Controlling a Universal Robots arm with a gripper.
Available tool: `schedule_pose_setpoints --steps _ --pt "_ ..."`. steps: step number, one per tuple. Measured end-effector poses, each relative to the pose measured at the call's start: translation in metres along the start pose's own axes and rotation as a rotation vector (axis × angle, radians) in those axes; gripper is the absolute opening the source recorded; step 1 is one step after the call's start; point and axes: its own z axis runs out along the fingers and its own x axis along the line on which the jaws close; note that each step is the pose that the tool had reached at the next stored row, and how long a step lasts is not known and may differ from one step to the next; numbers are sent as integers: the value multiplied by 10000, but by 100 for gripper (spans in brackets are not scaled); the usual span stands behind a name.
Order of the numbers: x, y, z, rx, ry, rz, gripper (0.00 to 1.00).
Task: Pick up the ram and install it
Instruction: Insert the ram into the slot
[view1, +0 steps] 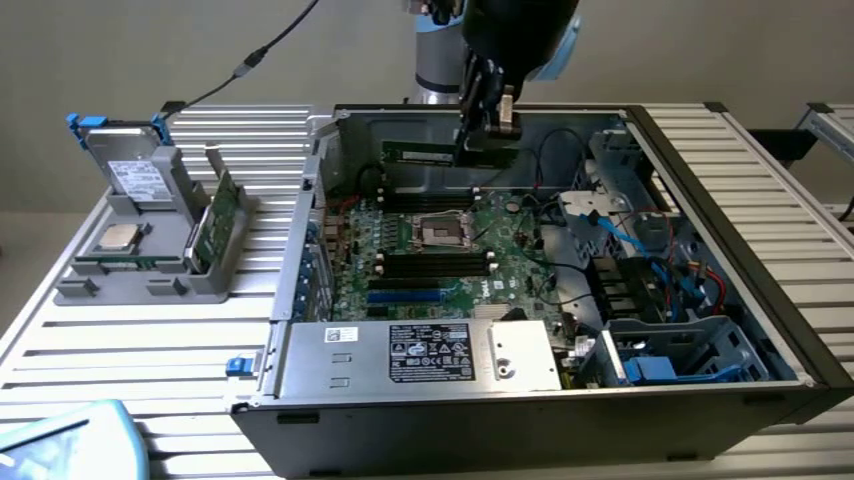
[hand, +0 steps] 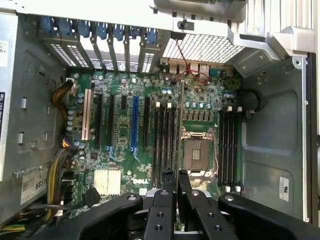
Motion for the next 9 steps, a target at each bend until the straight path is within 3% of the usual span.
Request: schedule_pose_setpoints --steps 4,9 --pt "-96 -16 82 -6 34 -23 14" --pt "-125 -26 139 -71 212 -405 14"
